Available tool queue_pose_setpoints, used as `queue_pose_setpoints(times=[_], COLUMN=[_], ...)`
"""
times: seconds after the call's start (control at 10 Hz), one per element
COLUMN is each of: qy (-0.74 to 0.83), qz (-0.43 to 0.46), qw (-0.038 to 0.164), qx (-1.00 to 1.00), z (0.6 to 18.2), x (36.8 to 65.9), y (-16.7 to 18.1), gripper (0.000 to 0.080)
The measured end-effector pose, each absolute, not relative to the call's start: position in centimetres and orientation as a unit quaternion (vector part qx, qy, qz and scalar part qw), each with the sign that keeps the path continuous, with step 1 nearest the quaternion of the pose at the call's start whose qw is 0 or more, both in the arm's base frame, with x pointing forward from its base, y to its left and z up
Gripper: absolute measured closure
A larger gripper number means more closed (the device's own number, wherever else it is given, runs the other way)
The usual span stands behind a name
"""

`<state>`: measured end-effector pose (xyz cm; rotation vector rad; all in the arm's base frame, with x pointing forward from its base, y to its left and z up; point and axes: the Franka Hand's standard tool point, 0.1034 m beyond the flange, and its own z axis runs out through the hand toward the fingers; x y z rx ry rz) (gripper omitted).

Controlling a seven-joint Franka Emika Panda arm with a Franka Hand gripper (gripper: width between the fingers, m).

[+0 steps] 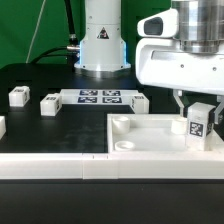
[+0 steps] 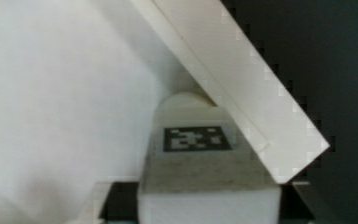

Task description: Assemble one leg

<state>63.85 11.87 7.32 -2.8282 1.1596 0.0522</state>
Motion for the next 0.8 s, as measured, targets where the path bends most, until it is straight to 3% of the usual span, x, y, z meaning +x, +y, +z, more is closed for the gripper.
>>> queue_pose_setpoints(times=[0.6, 0.8], qy=[0.671, 0.694], qz=[0.026, 0.029], qw=[0.038, 0.040], qx=[-0.740, -0.719], z=[7.34, 7.34], x=[63.92, 63.94], y=[11.94, 11.88], gripper=[0.0509, 0.0509])
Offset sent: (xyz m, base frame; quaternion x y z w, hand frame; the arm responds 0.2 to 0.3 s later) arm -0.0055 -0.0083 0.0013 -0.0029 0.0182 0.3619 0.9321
